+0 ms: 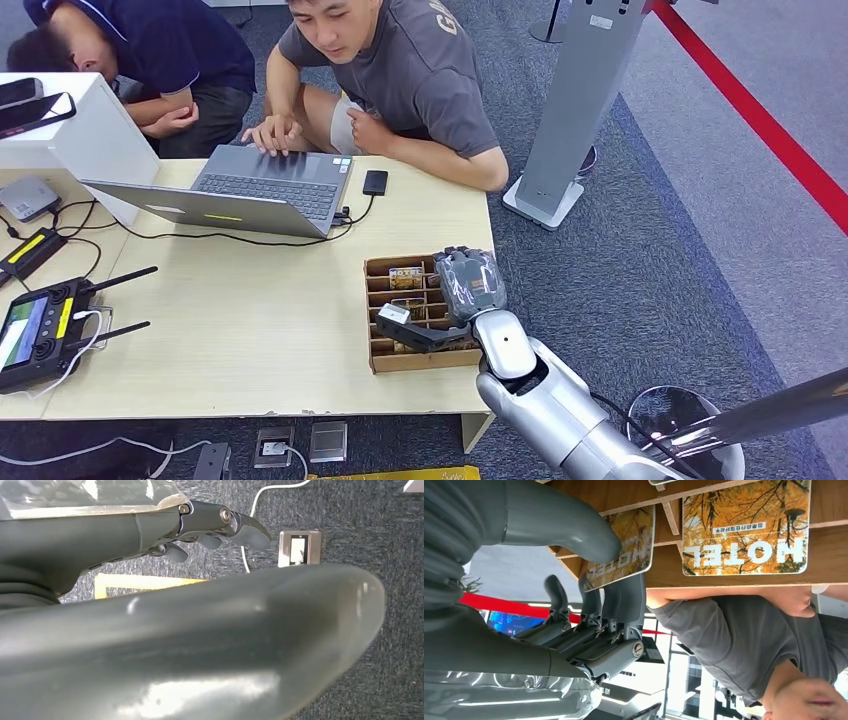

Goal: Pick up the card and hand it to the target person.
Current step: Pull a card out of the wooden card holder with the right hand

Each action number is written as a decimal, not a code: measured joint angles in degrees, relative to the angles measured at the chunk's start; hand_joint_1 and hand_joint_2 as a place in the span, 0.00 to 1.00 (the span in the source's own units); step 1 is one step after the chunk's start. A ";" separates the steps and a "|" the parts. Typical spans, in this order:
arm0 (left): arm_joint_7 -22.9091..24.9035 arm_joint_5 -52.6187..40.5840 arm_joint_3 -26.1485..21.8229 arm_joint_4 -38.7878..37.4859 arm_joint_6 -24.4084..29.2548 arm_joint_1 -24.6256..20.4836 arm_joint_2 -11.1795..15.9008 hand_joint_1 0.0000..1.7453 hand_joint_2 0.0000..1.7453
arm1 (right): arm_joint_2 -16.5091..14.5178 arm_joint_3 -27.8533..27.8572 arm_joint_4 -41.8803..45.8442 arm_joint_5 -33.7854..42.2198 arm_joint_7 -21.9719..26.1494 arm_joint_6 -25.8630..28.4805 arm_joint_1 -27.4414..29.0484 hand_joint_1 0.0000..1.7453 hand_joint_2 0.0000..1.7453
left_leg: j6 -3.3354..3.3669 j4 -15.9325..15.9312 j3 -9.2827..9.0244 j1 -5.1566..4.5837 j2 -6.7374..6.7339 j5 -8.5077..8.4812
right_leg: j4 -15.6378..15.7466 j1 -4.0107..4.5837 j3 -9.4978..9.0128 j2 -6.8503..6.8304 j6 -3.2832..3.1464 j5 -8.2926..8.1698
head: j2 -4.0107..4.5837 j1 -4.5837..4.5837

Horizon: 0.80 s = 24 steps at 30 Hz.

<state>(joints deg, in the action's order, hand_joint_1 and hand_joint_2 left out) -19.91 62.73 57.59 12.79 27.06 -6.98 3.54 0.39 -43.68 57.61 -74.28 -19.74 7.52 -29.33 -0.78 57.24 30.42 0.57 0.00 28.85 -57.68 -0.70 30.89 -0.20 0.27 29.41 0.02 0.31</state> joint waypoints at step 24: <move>0.17 0.00 0.00 0.00 -0.42 0.04 0.00 0.00 0.00 | 1.92 0.38 4.53 2.42 0.12 1.27 -1.39 1.00 1.00 | 0.00 0.00 0.57 0.00 0.02 0.00 | -0.01 0.00 0.53 -0.01 0.00 -0.01 | 0.00 0.01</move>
<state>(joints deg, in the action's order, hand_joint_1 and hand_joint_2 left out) -19.74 62.73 57.59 12.79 26.65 -6.94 3.54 2.31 -43.30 62.14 -71.86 -19.62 8.79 -30.72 -0.78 57.24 30.99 0.56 0.02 28.85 -57.69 -0.70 31.42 -0.21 0.27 29.40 0.02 0.32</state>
